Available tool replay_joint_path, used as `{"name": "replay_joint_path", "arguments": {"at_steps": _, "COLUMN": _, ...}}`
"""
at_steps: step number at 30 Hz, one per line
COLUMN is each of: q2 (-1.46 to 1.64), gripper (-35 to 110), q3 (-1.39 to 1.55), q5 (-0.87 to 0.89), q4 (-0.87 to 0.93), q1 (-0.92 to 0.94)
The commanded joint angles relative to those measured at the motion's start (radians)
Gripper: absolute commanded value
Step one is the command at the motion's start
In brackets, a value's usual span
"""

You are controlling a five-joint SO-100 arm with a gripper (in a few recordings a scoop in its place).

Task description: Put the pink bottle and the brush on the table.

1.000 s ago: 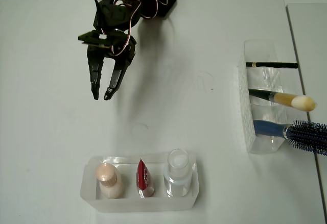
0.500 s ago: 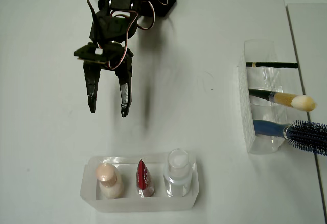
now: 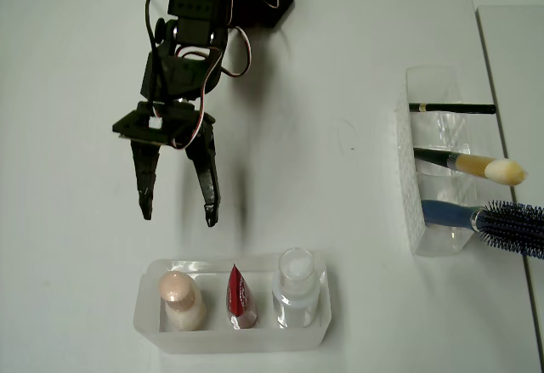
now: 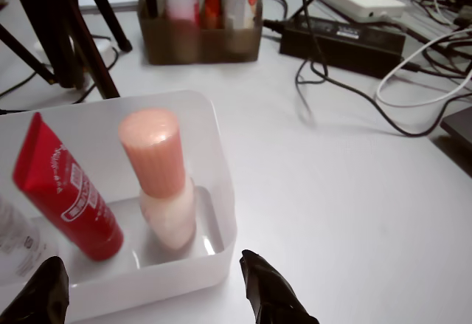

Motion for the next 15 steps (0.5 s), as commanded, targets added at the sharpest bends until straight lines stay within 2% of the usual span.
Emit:
{"name": "replay_joint_path", "arguments": {"at_steps": 1, "q2": -0.018, "gripper": 38, "q3": -0.084, "q5": -0.015, "q4": -0.035, "q1": -0.006}}
{"name": "replay_joint_path", "arguments": {"at_steps": 15, "q2": -0.245, "gripper": 38, "q3": -0.334, "q5": -0.032, "q4": -0.035, "q1": -0.006}}
